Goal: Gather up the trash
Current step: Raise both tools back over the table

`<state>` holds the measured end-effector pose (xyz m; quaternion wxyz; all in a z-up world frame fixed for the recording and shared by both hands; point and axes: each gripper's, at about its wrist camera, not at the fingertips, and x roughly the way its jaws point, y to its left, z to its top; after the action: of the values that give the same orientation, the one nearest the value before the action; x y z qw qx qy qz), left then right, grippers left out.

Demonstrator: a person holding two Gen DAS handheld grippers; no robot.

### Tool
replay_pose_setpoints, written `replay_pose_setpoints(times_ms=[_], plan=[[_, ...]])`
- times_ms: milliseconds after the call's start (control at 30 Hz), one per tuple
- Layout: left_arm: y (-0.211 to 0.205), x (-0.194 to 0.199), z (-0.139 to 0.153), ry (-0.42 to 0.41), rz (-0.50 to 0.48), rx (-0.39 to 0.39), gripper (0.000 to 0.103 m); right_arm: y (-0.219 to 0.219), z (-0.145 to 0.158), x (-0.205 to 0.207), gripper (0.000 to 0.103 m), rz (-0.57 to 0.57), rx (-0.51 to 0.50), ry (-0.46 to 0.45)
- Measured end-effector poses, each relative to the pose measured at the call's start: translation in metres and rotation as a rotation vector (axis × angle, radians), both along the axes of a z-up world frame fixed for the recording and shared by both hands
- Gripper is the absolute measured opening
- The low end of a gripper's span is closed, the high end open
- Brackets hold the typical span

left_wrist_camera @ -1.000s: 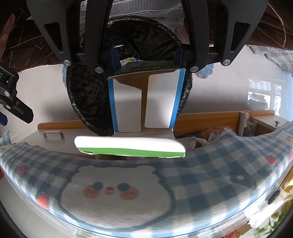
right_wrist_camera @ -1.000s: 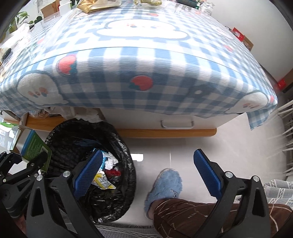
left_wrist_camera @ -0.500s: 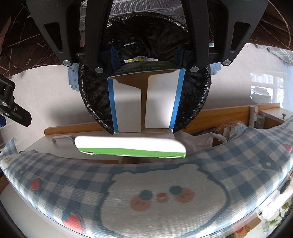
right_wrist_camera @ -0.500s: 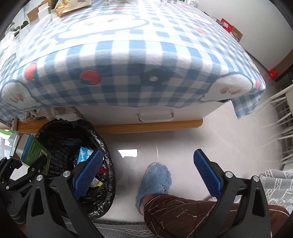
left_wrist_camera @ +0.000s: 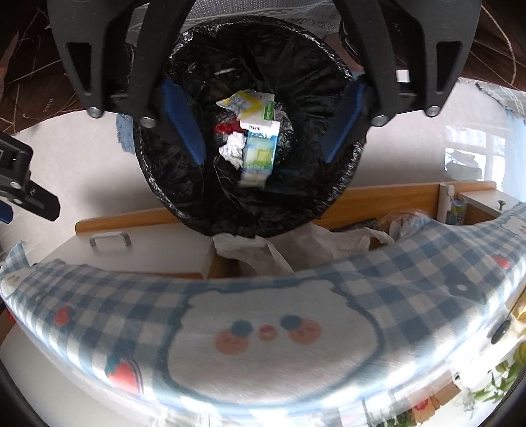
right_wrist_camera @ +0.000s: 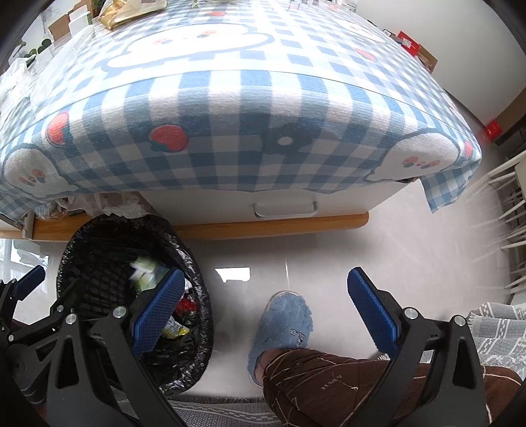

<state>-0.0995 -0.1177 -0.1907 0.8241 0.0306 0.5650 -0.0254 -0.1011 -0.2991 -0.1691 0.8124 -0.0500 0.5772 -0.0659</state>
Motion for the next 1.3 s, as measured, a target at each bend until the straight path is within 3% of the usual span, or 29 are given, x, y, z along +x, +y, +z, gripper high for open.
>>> replay_pose_setpoints(times_ms=[67, 300, 633, 1000, 1167, 1300], plan=[[0.008, -0.001, 0.004, -0.015, 0.011, -0.002, 0.088, 0.004, 0.002, 0.001, 0.095, 0.009, 0.008, -0.008], [0.03, -0.002, 0.039, -0.104, 0.055, -0.002, 0.097, 0.02, 0.024, 0.004, 0.095, 0.028, 0.057, -0.081], [0.046, 0.004, 0.091, -0.192, 0.076, -0.045, 0.097, 0.035, 0.064, 0.009, 0.095, 0.047, 0.104, -0.191], [0.055, 0.017, 0.127, -0.224, 0.07, -0.106, 0.097, 0.038, 0.116, 0.023, 0.095, 0.079, 0.082, -0.333], [0.053, 0.028, 0.14, -0.258, 0.062, -0.104, 0.097, 0.043, 0.126, 0.033, 0.095, 0.086, 0.074, -0.363], [0.056, 0.04, 0.136, -0.24, 0.069, -0.11, 0.097, 0.045, 0.124, 0.05, 0.095, 0.077, 0.069, -0.354]])
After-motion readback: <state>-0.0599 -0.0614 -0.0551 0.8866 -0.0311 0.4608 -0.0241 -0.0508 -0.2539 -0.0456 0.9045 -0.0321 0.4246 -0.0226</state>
